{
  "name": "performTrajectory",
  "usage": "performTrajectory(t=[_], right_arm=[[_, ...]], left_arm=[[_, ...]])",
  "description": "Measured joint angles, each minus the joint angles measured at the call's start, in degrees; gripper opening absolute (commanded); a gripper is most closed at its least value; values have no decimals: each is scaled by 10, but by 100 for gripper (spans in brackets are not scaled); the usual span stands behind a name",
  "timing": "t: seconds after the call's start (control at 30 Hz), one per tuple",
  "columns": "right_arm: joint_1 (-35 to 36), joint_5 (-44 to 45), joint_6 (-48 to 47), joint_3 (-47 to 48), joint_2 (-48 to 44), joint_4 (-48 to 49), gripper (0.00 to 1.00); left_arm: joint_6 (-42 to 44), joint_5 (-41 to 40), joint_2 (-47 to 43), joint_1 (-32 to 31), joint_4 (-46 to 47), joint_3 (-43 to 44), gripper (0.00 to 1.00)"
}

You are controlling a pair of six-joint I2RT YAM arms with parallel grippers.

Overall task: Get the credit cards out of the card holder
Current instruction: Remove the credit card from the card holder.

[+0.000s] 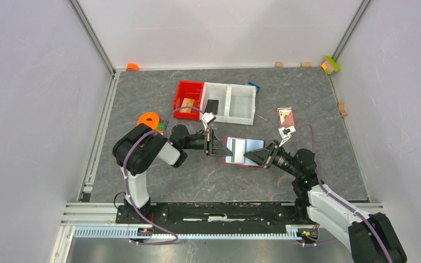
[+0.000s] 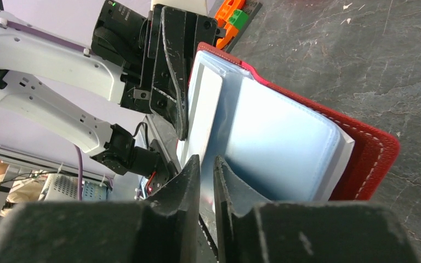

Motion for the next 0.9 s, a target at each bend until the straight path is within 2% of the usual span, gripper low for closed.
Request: performTrajectory(t=[0.1, 0.37, 0.9], right_arm=[[0, -7, 3, 0, 12, 10, 20], [0, -15, 5, 0, 20, 21, 8], [12, -24, 7, 2, 41, 31, 16]], left_arm=[[0, 0, -1, 0, 0, 0, 2], [0, 0, -5, 0, 0, 0, 2], [0, 0, -6, -7, 0, 0, 3]])
